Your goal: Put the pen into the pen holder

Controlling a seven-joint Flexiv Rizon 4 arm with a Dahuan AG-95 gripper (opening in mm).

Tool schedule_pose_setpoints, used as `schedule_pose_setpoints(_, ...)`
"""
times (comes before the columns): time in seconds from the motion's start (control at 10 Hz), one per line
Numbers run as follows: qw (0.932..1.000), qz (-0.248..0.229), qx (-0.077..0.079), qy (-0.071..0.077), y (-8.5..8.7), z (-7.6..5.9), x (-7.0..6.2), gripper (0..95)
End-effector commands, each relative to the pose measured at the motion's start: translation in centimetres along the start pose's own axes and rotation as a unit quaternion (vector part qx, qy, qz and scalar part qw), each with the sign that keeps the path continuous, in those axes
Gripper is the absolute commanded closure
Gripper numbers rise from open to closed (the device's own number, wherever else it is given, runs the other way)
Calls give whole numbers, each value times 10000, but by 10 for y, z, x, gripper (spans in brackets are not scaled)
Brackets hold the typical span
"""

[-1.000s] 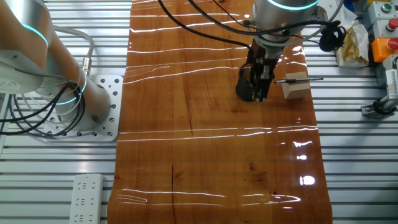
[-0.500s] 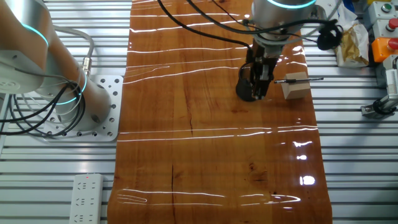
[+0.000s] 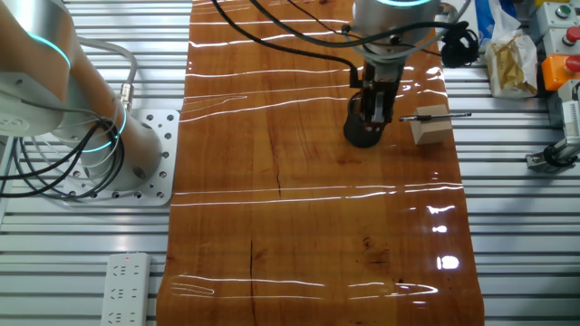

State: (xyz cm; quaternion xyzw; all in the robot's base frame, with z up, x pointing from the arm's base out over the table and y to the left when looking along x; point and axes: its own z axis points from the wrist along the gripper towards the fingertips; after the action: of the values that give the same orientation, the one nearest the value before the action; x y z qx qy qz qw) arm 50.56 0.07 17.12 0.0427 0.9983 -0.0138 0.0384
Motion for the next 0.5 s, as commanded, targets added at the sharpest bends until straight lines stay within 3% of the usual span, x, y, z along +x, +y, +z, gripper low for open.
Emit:
schedule_pose_setpoints(0.1, 10000, 0, -5, 9, 1, -2, -4, 950)
schedule_pose_setpoints(0.3, 10000, 5, -10, 20, 12, -1, -34, 950)
schedule_pose_setpoints(0.5, 10000, 13, -34, 18, 26, 18, -49, 950)
